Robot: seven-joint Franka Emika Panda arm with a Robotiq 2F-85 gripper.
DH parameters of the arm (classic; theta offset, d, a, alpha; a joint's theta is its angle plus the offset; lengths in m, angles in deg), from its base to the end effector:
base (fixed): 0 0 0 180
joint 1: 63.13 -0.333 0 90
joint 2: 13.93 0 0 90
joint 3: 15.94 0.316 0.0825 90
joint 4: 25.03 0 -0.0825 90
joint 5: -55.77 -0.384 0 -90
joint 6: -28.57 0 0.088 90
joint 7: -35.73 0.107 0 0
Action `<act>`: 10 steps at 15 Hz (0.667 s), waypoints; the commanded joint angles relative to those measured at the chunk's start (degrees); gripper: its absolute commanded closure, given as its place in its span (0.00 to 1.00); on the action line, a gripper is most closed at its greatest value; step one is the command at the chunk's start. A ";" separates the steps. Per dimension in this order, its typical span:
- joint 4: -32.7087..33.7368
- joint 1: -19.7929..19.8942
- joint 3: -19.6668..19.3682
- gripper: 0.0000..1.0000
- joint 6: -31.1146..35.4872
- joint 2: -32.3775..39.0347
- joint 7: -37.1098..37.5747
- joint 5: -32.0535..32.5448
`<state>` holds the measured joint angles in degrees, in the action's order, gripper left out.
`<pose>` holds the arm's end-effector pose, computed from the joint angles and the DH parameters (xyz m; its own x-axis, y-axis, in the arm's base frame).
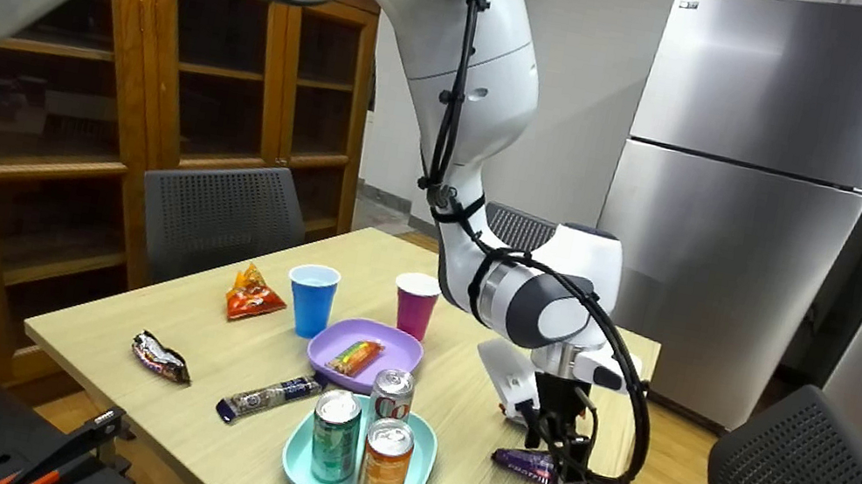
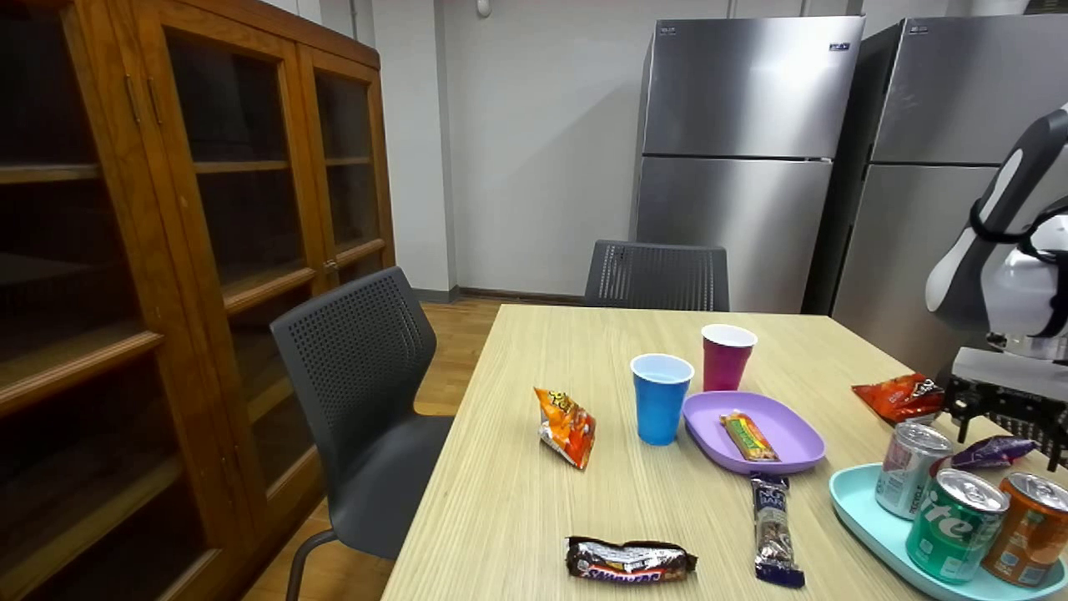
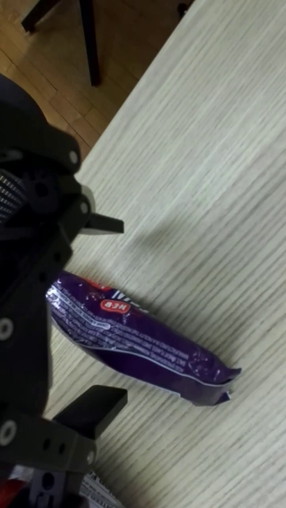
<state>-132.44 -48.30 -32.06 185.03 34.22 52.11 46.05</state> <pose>0.5314 -0.3228 0.0803 0.6342 -0.7672 0.0962 -0.7728 -0.6251 0.1098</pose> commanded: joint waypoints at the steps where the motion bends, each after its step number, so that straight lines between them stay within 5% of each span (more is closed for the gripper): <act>1: 1.80 -0.70 -0.75 0.34 -1.85 0.93 1.41 0.02; 10: 0.08 -0.54 -0.58 1.00 -2.14 -0.98 -0.97 1.12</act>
<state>-132.06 -48.30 -32.23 185.03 34.60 52.06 46.15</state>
